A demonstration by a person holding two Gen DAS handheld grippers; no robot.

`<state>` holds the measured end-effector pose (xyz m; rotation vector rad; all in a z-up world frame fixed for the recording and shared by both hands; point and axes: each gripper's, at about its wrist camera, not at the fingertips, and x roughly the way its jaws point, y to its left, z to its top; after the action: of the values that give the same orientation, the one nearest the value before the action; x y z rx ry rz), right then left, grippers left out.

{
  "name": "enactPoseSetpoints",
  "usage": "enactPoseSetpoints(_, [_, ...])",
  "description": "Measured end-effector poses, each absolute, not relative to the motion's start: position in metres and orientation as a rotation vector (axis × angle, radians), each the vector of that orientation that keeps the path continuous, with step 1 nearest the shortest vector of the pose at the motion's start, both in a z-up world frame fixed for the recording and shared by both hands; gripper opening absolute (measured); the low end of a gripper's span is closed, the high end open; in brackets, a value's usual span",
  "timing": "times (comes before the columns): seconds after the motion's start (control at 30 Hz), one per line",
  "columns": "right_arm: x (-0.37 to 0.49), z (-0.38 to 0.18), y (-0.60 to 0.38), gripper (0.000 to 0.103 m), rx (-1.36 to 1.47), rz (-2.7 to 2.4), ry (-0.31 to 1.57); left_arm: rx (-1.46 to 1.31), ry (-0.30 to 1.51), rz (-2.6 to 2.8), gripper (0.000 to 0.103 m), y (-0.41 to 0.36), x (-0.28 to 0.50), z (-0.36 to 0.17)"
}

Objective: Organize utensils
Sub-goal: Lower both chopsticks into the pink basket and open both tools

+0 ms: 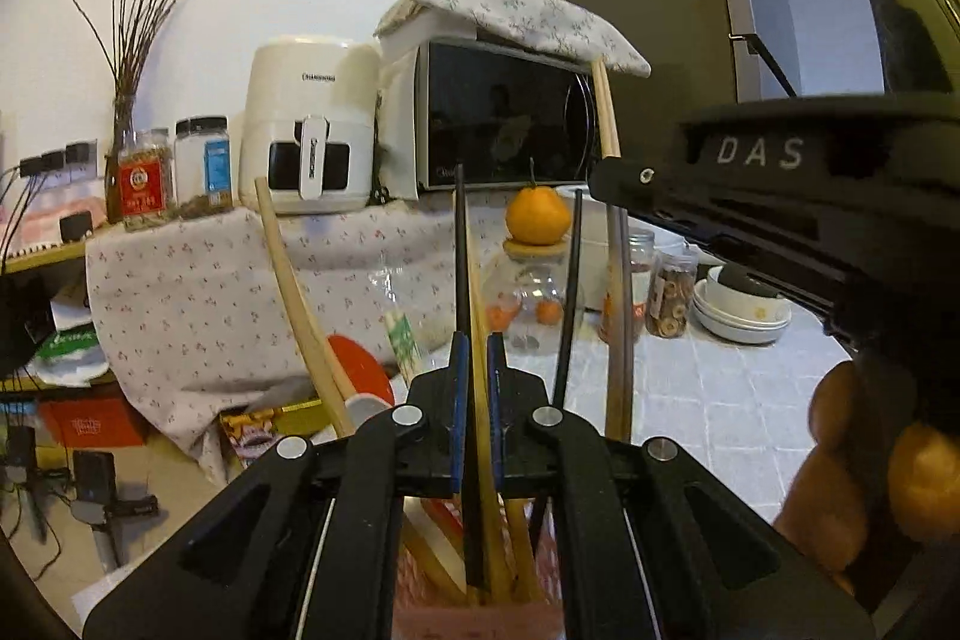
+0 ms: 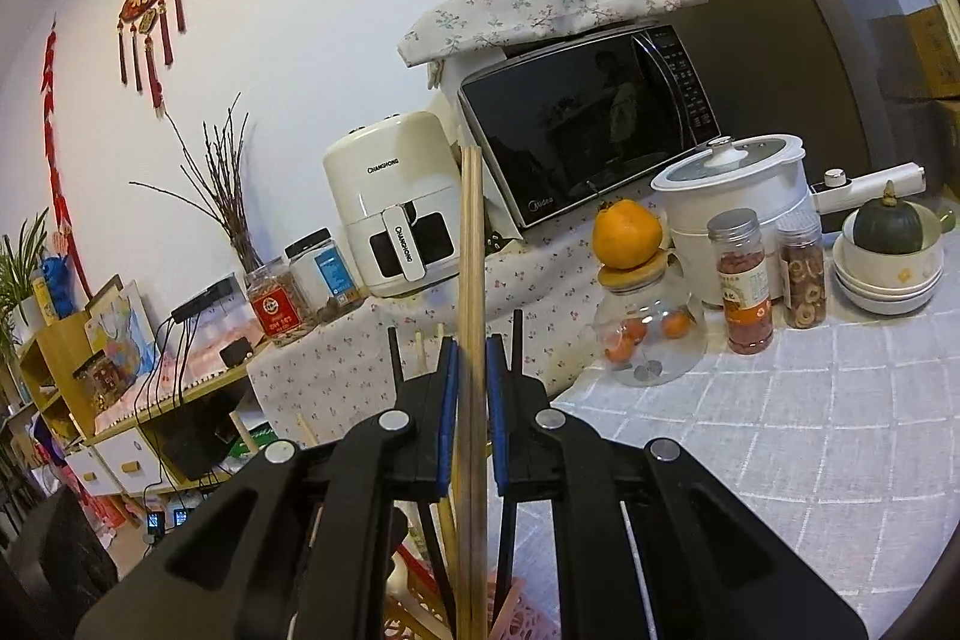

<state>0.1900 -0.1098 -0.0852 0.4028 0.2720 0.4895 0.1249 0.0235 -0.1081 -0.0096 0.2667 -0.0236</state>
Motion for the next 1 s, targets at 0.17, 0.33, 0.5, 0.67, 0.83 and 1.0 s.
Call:
enactPoseSetpoints(0.17, [0.189,-0.085,-0.115,0.010,0.409,0.477,0.275,-0.046,0.335,-0.045,0.011,0.027,0.118,-0.097])
enactPoseSetpoints(0.33, [0.189,-0.084,-0.117,0.010,0.414,0.471,0.282,-0.039,0.431,-0.055,0.034,0.028,0.114,-0.085])
enactPoseSetpoints(0.5, [0.187,-0.077,-0.108,0.010,0.384,0.481,0.278,-0.053,0.527,-0.050,0.037,0.038,0.110,-0.067])
enactPoseSetpoints(0.67, [0.185,-0.068,-0.091,0.010,0.342,0.490,0.262,-0.072,0.555,-0.031,0.052,0.059,0.102,-0.045])
enactPoseSetpoints(0.83, [0.186,-0.070,-0.078,0.010,0.339,0.484,0.257,-0.108,0.598,-0.010,0.062,0.088,0.103,-0.038])
enactPoseSetpoints(1.0, [0.184,-0.073,-0.067,0.010,0.307,0.455,0.240,-0.170,0.626,0.001,0.062,0.111,0.108,-0.040])
